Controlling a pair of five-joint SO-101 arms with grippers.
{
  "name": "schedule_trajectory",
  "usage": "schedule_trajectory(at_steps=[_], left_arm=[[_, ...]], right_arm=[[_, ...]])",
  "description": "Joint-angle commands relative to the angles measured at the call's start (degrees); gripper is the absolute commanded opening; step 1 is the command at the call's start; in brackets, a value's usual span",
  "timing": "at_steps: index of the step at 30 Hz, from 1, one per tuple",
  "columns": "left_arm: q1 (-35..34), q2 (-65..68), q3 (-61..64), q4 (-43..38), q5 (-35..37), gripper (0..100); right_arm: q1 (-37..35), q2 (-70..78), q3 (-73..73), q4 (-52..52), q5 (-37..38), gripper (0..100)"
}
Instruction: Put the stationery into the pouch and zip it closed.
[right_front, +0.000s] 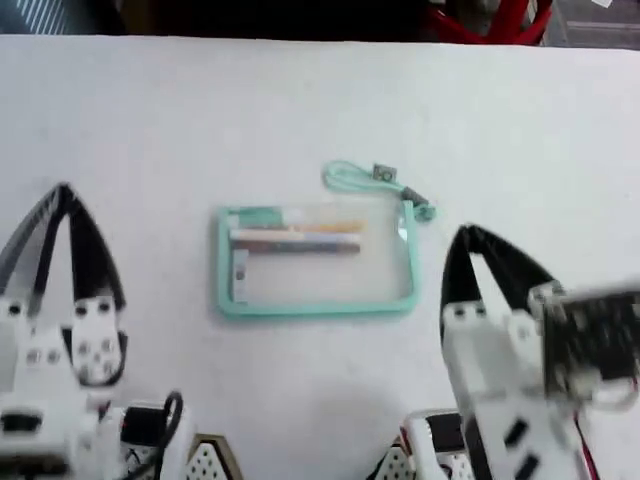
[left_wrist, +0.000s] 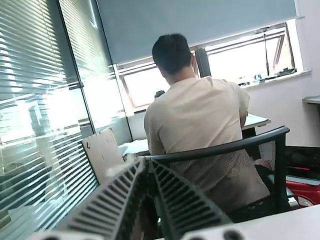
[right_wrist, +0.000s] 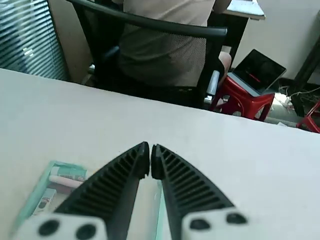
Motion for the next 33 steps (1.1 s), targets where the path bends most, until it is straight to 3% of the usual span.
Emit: schedule_trajectory(at_steps=[1, 12, 22, 27, 30, 33], left_arm=[[-0.22, -9.71, -2.46, 7.12, -0.62, 3], [-0.22, -11.47, -4.22, 25.32, -0.18, 3], [-0.22, -11.47, -1.93, 26.2, -0.18, 3], [-1.27, -11.47, 13.27, 20.22, -0.18, 3], [-4.7, -11.47, 23.47, 12.66, -0.18, 3], [-7.6, -11.47, 36.13, -2.46, -0.09, 3]], right_arm=[[-0.57, -5.58, -1.49, 3.03, 0.62, 1.8], [-0.48, -29.76, 0.18, 8.48, 0.62, 2.1], [-0.48, -29.93, 5.98, 8.13, 6.07, 1.9], [0.48, -29.93, 15.3, 4.26, 7.65, 1.8], [8.04, -29.93, 25.14, -3.38, 7.38, 1.8], [18.15, -29.93, 36.13, -15.34, 7.3, 2.1]])
